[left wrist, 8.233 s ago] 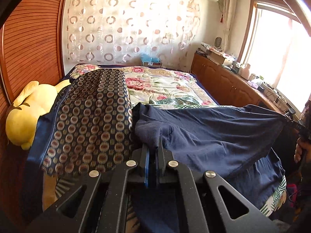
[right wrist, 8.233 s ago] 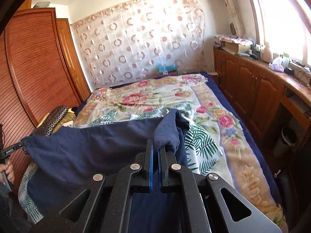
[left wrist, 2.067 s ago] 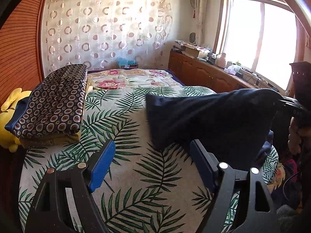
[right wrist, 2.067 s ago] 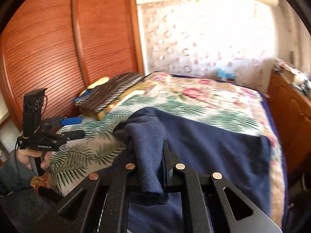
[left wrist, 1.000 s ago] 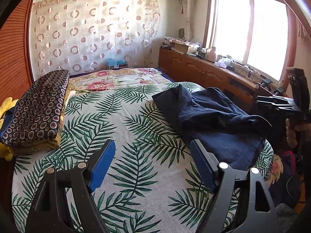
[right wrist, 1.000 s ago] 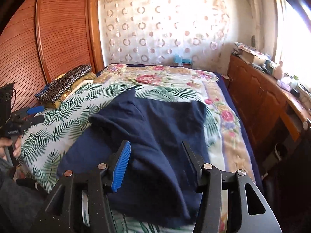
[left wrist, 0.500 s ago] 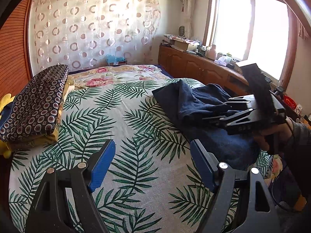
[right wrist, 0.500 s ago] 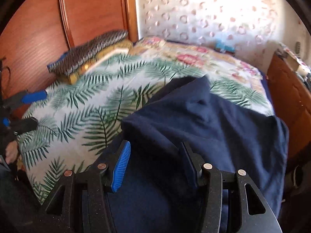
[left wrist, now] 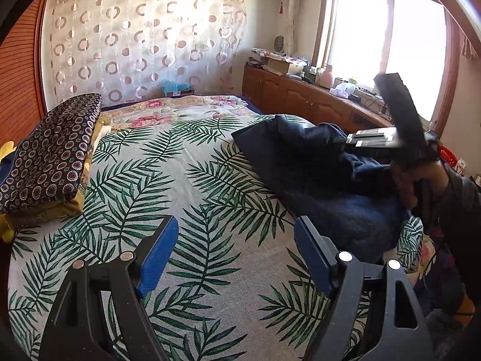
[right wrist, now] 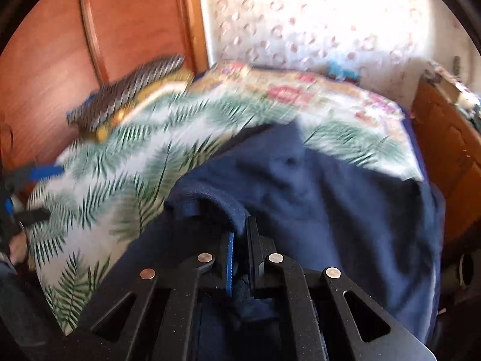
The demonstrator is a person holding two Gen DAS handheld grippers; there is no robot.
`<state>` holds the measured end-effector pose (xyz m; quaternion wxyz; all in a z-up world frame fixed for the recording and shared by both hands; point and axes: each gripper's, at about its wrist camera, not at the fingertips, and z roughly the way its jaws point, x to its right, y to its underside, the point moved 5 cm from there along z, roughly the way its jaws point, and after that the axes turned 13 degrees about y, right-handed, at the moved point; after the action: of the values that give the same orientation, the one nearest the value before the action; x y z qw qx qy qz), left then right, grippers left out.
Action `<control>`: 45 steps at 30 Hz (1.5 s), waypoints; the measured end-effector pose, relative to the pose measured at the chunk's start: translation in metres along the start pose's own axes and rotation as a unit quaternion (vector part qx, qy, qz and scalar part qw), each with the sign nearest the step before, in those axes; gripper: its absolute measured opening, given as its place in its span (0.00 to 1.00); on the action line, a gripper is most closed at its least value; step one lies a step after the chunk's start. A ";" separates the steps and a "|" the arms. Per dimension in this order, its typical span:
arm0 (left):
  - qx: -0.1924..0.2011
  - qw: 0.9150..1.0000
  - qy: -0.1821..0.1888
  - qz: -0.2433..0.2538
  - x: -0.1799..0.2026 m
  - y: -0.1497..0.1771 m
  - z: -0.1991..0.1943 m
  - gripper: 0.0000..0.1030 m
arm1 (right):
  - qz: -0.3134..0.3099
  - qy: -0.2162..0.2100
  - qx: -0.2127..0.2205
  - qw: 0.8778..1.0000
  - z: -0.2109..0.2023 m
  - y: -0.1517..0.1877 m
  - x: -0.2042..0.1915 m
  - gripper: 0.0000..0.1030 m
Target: Fold small clothes
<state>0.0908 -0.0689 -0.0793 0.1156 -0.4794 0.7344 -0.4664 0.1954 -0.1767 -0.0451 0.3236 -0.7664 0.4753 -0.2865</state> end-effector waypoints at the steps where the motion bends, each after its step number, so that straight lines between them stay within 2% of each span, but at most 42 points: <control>1: 0.000 1.000 0.000 0.000 0.000 0.000 0.000 0.78 | 0.009 0.010 0.010 1.000 -0.006 -0.005 0.010 0.07; 5: 0.000 1.000 0.001 0.000 0.001 0.000 0.000 0.78 | 0.038 0.079 0.029 0.996 -0.021 -0.025 0.065 0.07; 8: -0.003 1.000 0.002 0.001 0.002 0.001 0.002 0.78 | 0.075 0.131 0.017 0.988 -0.014 -0.032 0.114 0.07; 10: -0.004 1.000 0.003 0.001 0.003 0.001 0.003 0.78 | 0.100 0.180 0.001 0.979 -0.003 -0.029 0.144 0.07; 12: -0.005 1.000 0.004 0.002 0.004 0.001 0.005 0.78 | 0.126 0.206 -0.021 0.970 0.006 -0.025 0.161 0.17; 13: -0.006 1.000 0.003 0.002 0.004 0.001 0.005 0.78 | 0.142 0.201 -0.030 0.969 0.007 -0.021 0.168 0.28; 14: -0.007 1.000 0.003 0.002 0.004 0.001 0.006 0.78 | 0.147 0.191 -0.027 0.970 0.007 -0.020 0.165 0.29; 19: -0.011 1.000 0.006 0.002 0.007 0.001 0.009 0.78 | 0.111 0.171 -0.010 0.979 -0.016 -0.004 0.135 0.29; 23: -0.015 1.000 0.013 0.003 0.012 0.001 0.015 0.78 | 0.083 0.149 -0.009 0.985 -0.043 0.025 0.111 0.29; 34: -0.034 0.999 0.034 0.026 0.036 -0.002 0.033 0.78 | 0.056 0.104 -0.039 0.992 -0.088 0.088 0.097 0.29; 42: -0.052 0.997 0.046 0.032 0.050 0.005 0.045 0.78 | 0.061 0.111 -0.050 0.991 -0.106 0.113 0.105 0.29; 43: -0.053 0.997 0.048 0.032 0.052 0.005 0.046 0.78 | 0.061 0.110 -0.050 0.991 -0.107 0.115 0.104 0.28; 44: -0.056 0.997 0.049 0.033 0.054 0.006 0.048 0.78 | 0.060 0.108 -0.045 0.991 -0.111 0.116 0.103 0.09; 45: -0.058 0.996 0.049 0.035 0.056 0.007 0.049 0.78 | 0.058 0.109 -0.039 0.992 -0.117 0.117 0.102 0.03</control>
<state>0.0886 -0.1418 -0.0959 0.0674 -0.4358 0.7813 -0.4417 0.0835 -0.3360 -0.0483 0.2557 -0.7140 0.5621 -0.3300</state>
